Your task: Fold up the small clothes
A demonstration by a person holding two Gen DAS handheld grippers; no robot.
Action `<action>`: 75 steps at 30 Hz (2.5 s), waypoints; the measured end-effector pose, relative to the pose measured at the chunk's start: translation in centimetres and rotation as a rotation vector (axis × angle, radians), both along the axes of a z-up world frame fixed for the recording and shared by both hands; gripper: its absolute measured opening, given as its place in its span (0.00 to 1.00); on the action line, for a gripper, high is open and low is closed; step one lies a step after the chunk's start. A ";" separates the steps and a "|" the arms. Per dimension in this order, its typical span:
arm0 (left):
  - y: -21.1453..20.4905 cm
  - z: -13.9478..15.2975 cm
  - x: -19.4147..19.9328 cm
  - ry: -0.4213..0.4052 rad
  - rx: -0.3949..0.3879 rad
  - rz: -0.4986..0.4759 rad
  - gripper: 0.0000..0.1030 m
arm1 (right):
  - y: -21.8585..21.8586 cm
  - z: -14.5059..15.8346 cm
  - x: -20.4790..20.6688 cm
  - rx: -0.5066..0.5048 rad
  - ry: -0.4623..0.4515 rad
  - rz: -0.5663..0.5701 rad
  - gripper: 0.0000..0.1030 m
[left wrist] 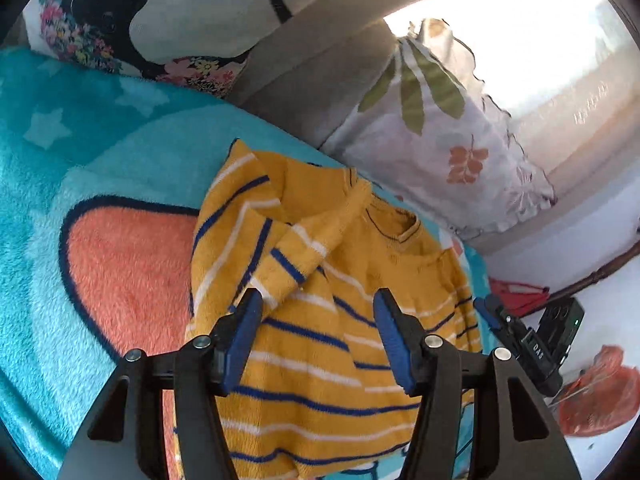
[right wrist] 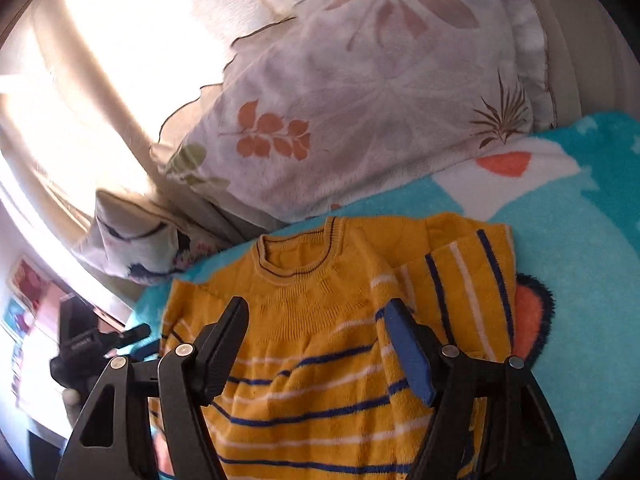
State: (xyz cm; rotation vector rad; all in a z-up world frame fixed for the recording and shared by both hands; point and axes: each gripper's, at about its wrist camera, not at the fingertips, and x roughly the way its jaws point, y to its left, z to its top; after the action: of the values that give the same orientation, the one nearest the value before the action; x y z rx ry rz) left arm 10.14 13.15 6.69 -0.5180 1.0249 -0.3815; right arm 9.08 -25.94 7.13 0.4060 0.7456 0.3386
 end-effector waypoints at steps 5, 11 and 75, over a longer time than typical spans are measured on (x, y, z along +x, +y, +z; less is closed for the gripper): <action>-0.8 -1.3 -1.9 0.003 0.123 -0.038 0.59 | 2.1 -1.6 0.3 -0.167 0.017 -0.010 0.73; 2.3 -2.2 -0.8 0.000 0.310 0.136 0.59 | -2.8 -4.4 2.9 -0.201 0.124 -0.201 0.69; 1.1 -5.2 -9.2 -0.142 0.038 0.128 0.56 | 10.8 -0.2 -6.3 -0.230 -0.020 0.132 0.71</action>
State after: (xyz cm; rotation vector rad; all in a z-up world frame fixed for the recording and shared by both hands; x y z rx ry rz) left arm 0.90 14.29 1.50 -0.5121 0.8553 -0.2800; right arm 2.80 -15.16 6.96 0.1367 0.7835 0.3755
